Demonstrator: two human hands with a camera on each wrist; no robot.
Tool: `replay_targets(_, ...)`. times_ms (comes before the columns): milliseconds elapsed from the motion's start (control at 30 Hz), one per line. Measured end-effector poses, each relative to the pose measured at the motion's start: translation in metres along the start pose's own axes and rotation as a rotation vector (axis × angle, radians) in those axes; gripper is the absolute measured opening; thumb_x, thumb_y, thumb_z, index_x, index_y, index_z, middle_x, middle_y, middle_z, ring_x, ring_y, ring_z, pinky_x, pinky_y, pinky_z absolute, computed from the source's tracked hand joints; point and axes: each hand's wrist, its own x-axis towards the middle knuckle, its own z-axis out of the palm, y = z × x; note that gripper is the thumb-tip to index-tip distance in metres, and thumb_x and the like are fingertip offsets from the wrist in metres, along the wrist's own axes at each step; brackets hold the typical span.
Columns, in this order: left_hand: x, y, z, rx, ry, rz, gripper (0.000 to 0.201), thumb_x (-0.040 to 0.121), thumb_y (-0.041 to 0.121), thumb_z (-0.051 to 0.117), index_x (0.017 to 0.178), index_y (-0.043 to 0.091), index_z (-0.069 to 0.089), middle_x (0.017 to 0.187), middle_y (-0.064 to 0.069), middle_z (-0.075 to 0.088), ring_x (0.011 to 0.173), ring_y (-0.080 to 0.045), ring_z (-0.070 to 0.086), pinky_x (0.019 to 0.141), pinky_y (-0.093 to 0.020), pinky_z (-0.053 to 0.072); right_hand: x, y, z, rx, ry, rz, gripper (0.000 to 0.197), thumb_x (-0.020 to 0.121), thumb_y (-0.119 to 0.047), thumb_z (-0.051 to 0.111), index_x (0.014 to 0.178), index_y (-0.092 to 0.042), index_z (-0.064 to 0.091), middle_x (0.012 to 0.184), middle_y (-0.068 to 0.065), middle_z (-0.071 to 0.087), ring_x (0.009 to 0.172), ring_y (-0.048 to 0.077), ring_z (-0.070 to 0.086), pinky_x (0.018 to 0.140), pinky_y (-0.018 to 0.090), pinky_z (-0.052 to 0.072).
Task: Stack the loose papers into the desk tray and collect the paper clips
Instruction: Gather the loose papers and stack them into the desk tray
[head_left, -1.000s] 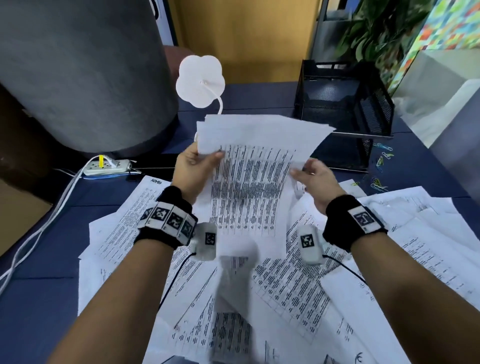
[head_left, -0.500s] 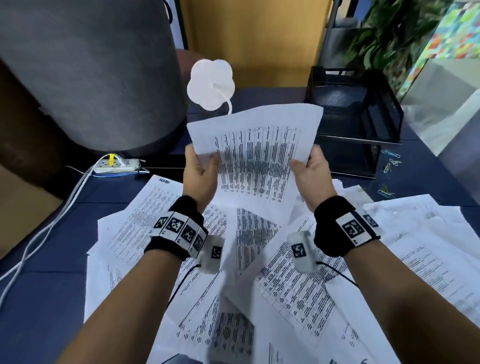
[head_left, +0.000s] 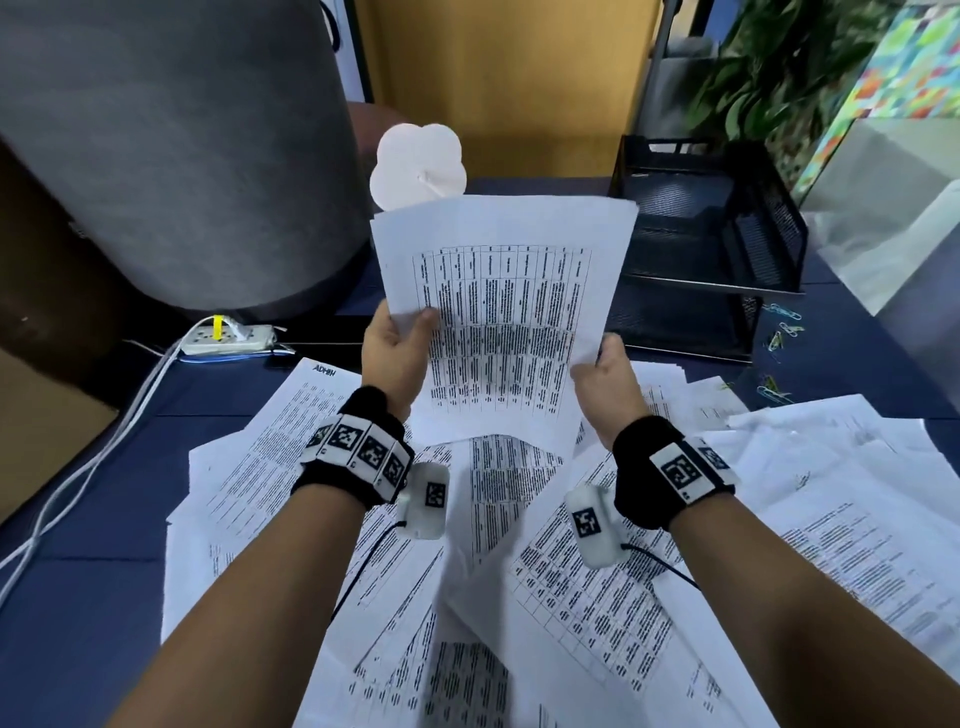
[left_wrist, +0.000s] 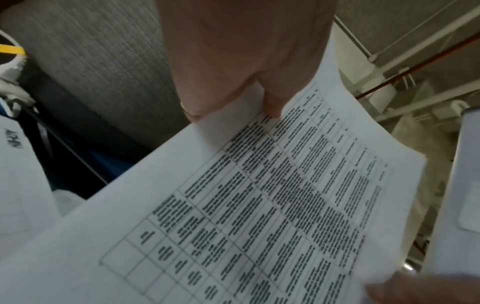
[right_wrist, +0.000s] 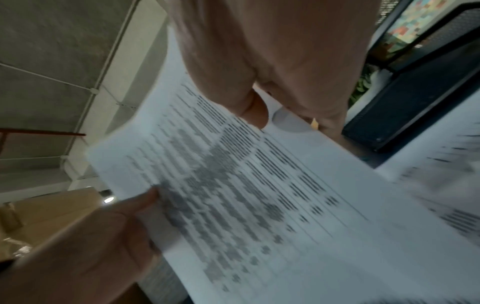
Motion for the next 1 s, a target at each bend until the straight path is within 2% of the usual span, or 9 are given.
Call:
replay_targets(100, 0.007, 0.010, 0.000, -0.030, 0.009, 0.027, 0.019, 0.092, 0.011, 0.059, 0.110, 0.005, 0.057, 0.089, 0.003, 0.066, 0.084, -0.006, 0.064, 0.072, -0.017, 0.051, 0.003, 0.016, -0.002, -0.027, -0.033, 0.085, 0.039, 0.091, -0.014, 0.051, 0.128, -0.006, 0.043, 0.121, 0.007, 0.059, 0.105, 0.021, 0.057, 0.095, 0.037, 0.047)
replay_targets(167, 0.012, 0.018, 0.002, -0.021, 0.010, 0.032, 0.028, 0.092, 0.012, 0.059, 0.114, -0.004, 0.055, 0.084, 0.003, 0.065, 0.078, -0.002, 0.063, 0.067, -0.011, 0.050, 0.002, 0.023, -0.007, -0.046, -0.044, 0.093, 0.040, 0.092, -0.018, 0.054, 0.130, -0.008, 0.048, 0.126, 0.005, 0.061, 0.115, 0.022, 0.057, 0.103, 0.041, 0.043)
replay_targets(300, 0.019, 0.016, 0.016, 0.052, -0.034, -0.038, 0.043, 0.090, 0.018, 0.062, 0.124, -0.002, 0.045, 0.091, -0.001, 0.066, 0.087, -0.016, 0.063, 0.080, -0.027, 0.051, 0.001, 0.035, -0.021, 0.000, -0.009, 0.144, 0.036, 0.094, -0.016, 0.055, 0.128, -0.006, 0.051, 0.127, 0.005, 0.060, 0.117, 0.021, 0.056, 0.103, 0.039, 0.042)
replay_targets(367, 0.017, 0.006, 0.025, 0.100, -0.082, -0.084, 0.034, 0.091, 0.016, 0.061, 0.117, 0.002, 0.045, 0.096, -0.004, 0.064, 0.086, -0.018, 0.061, 0.078, -0.033, 0.051, 0.001, 0.040, -0.028, 0.026, 0.008, 0.175, 0.042, 0.093, -0.019, 0.056, 0.132, -0.006, 0.048, 0.133, 0.008, 0.057, 0.121, 0.023, 0.054, 0.105, 0.041, 0.041)
replay_targets(533, -0.004, -0.018, 0.049, 0.189, -0.252, -0.206, 0.032, 0.094, 0.009, 0.055, 0.123, 0.006, 0.044, 0.096, 0.001, 0.062, 0.082, -0.010, 0.060, 0.075, -0.023, 0.053, 0.004, 0.047, -0.056, 0.117, 0.119, 0.192, 0.041, 0.094, -0.013, 0.055, 0.129, 0.007, 0.045, 0.127, 0.020, 0.058, 0.115, 0.031, 0.058, 0.082, 0.027, 0.050)
replay_targets(667, -0.018, -0.038, 0.066, 0.335, -0.380, -0.303, 0.030, 0.092, 0.018, 0.056, 0.119, 0.015, 0.043, 0.112, -0.014, 0.059, 0.102, -0.028, 0.057, 0.091, -0.042, 0.048, 0.013, 0.050, -0.080, 0.139, 0.231, 0.150, 0.021, 0.093, -0.004, 0.054, 0.113, 0.003, 0.057, 0.116, 0.018, 0.065, 0.095, 0.026, 0.063, 0.081, 0.031, 0.048)
replay_targets(833, -0.022, -0.042, 0.099, 0.450, -0.472, -0.305, 0.020, 0.093, 0.005, 0.044, 0.112, 0.012, 0.040, 0.101, -0.011, 0.057, 0.082, -0.023, 0.058, 0.054, -0.029, 0.051, 0.028, 0.044, -0.114, 0.140, 0.243, 0.107, 0.020, 0.093, -0.002, 0.054, 0.112, -0.001, 0.058, 0.104, 0.007, 0.065, 0.090, 0.018, 0.058, 0.084, 0.030, 0.047)
replay_targets(933, -0.015, -0.038, 0.122, 0.467, -0.414, -0.234, 0.016, 0.093, 0.006, 0.043, 0.108, 0.010, 0.040, 0.104, -0.018, 0.057, 0.075, -0.026, 0.056, 0.049, -0.028, 0.047, 0.040, 0.042, -0.134, 0.114, 0.215, 0.106, 0.018, 0.092, -0.004, 0.055, 0.110, -0.004, 0.055, 0.109, 0.007, 0.064, 0.096, 0.022, 0.059, 0.088, 0.035, 0.048)
replay_targets(1000, -0.008, -0.033, 0.141, 0.442, -0.388, -0.192, 0.015, 0.093, 0.004, 0.043, 0.106, 0.009, 0.042, 0.100, -0.014, 0.058, 0.071, -0.024, 0.054, 0.046, -0.025, 0.046, 0.047, 0.043, -0.149, 0.141, 0.130, 0.182, 0.022, 0.093, -0.011, 0.057, 0.113, -0.008, 0.048, 0.117, 0.006, 0.058, 0.098, 0.024, 0.059, 0.078, 0.034, 0.053)
